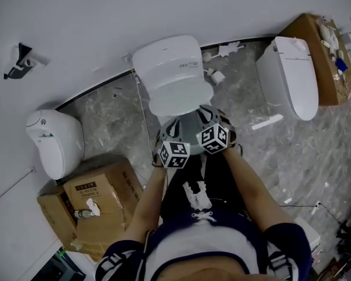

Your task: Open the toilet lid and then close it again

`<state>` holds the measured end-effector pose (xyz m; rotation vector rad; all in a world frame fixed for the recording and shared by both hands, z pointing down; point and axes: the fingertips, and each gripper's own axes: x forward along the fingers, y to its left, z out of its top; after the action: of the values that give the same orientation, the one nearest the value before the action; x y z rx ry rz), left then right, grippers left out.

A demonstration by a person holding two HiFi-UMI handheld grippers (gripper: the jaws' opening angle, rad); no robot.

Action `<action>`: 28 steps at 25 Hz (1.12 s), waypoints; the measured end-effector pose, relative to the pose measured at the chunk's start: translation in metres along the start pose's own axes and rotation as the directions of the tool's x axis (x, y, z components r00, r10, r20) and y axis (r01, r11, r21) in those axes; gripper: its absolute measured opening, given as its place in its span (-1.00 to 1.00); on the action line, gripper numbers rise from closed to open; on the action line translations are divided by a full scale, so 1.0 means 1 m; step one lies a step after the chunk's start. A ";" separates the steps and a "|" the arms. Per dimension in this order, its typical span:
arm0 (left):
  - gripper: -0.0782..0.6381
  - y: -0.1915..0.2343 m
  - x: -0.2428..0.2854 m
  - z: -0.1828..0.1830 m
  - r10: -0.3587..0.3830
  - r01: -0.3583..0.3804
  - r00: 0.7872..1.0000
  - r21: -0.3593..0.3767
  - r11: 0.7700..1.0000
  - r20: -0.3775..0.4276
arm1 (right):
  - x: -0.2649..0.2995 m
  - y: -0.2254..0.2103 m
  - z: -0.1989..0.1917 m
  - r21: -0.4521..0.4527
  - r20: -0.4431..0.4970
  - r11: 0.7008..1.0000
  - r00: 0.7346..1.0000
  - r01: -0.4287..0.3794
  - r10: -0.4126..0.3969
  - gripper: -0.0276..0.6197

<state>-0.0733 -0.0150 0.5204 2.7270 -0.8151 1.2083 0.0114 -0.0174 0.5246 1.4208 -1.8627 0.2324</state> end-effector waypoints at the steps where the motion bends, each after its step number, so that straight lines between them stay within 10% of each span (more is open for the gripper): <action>1: -0.70 0.002 0.000 0.000 -0.007 0.007 1.000 -0.017 1.000 -0.001 | 0.001 -0.003 0.002 -0.001 0.002 1.000 1.000 -0.003 0.003 -0.72; 14: -0.76 0.020 -0.007 0.070 0.013 0.061 0.979 -0.355 0.933 0.203 | 0.015 -0.034 0.024 -0.065 0.021 0.985 0.986 -0.162 0.164 -0.72; 28: -0.76 0.042 0.003 0.088 0.127 -0.059 0.975 -0.338 0.939 0.184 | 0.048 -0.070 0.060 -0.020 0.085 0.977 0.973 -0.213 0.213 -0.72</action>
<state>-0.0328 -0.0749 0.4550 2.5812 -1.0715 0.7260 0.0422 -0.1120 0.4940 1.2405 -2.0866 0.2697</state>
